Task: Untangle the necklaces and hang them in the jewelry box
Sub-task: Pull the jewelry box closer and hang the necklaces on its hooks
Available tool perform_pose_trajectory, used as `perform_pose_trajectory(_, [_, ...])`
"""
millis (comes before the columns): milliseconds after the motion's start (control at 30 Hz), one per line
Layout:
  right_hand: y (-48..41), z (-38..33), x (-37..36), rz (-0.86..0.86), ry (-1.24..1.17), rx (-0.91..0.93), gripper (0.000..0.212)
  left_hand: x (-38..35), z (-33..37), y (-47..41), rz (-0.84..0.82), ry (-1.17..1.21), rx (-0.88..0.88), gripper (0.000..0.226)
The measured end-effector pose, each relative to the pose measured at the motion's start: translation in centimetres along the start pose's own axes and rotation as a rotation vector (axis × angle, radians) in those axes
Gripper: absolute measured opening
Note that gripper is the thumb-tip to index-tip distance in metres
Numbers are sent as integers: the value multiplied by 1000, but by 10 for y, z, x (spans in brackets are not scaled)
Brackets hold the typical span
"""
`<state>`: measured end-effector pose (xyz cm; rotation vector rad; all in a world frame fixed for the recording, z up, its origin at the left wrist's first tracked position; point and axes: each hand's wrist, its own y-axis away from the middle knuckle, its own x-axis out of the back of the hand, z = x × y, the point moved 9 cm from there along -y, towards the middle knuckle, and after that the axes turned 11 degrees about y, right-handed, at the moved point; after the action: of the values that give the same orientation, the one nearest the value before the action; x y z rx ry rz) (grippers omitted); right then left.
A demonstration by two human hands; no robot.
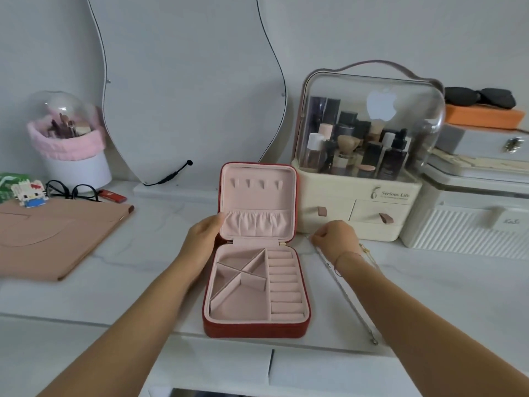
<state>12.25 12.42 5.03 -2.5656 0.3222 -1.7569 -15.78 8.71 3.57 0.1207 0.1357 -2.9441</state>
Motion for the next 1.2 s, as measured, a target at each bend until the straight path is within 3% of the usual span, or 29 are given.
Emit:
perform_pose_trajectory(200, [-7, 9, -14, -54, 91, -82, 31, 2, -2, -1, 0, 21, -13, 31])
perform_pose_trajectory(400, [-6, 0, -18, -173, 124, 40, 39, -1, -4, -2, -32, 19, -23, 36])
perform_pose_trajectory(600, [13, -6, 10, -302, -525, 112, 25, -2, -7, -4, -46, 18, -43, 37])
perform_pose_trajectory(667, [25, -19, 23, -386, -720, 154, 25, -2, -6, -7, -2, -82, -88, 46])
perform_pose_trajectory(733, [35, -36, 35, -449, -853, 210, 24, 4, 11, -4, 144, -232, -220, 62])
perform_pose_trajectory(800, [43, -56, 43, -514, -930, 264, 22, 1, 51, 10, 246, -313, -483, 59])
perform_pose_trajectory(867, [50, -75, 48, -574, -999, 317, 18, -19, 76, 21, 118, -236, -561, 45])
perform_pose_trajectory(933, [52, -91, 53, -582, -1028, 356, 18, -51, 81, 28, -161, -50, -376, 41])
perform_pose_trajectory(1000, [52, -103, 57, -525, -991, 397, 20, -74, 79, 36, -307, 89, -213, 32])
perform_pose_trajectory(1100, [48, -112, 61, -410, -939, 419, 21, -80, 75, 39, -324, 279, -31, 28])
perform_pose_trajectory(1200, [45, -116, 60, -344, -886, 422, 28, -83, 65, 40, -372, 307, 99, 27])
